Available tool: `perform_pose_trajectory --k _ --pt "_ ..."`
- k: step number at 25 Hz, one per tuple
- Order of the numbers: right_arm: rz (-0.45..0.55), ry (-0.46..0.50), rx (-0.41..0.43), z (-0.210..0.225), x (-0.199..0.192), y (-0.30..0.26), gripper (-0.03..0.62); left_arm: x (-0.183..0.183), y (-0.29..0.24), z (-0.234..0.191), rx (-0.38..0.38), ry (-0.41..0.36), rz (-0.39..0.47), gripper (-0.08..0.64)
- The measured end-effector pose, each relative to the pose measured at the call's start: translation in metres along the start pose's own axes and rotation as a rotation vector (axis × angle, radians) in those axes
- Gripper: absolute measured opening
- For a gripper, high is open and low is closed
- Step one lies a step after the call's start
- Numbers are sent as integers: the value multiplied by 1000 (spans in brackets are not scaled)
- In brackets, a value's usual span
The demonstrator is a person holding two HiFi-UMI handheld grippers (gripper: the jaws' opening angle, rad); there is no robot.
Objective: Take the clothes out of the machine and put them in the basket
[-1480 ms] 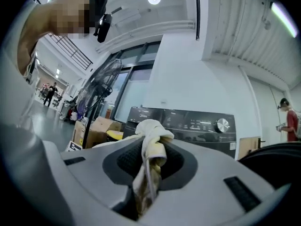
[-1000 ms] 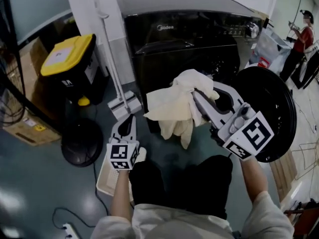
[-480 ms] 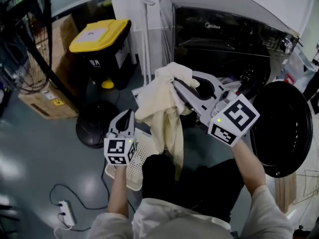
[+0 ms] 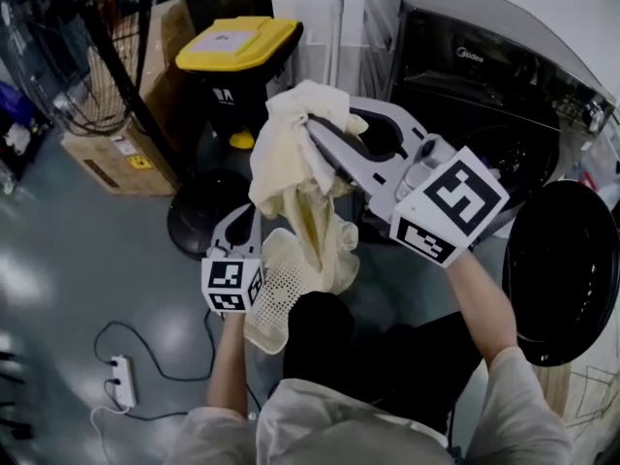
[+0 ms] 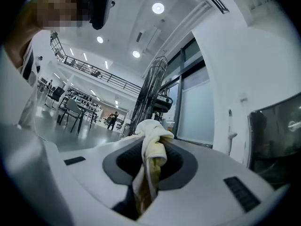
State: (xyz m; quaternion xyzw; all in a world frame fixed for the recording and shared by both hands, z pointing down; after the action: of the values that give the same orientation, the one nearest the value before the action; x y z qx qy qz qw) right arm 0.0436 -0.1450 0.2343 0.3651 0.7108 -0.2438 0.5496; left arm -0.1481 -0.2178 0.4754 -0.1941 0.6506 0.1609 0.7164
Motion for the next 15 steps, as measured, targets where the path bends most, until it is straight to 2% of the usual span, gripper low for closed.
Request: perform_pose_trajectory --k 7,15 --pt "61 2 80 -6 13 -40 83 -4 24 -31 87 -1 -7 18" --pt "15 -62 129 -29 -32 -63 83 -17 49 -67 175 17 -20 18"
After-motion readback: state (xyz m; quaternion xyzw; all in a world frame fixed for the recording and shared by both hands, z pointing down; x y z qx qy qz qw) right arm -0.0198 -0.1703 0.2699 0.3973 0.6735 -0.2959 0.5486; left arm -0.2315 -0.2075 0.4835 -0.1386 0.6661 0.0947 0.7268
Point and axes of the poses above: the fingertips, and each gripper's own axes: y backward along the fingers, z to its right, x out of its top, the point moved 8 cm from there along y, backward along the fingers, and after that the axes turned 13 degrees about x, right-handed, at the moved point
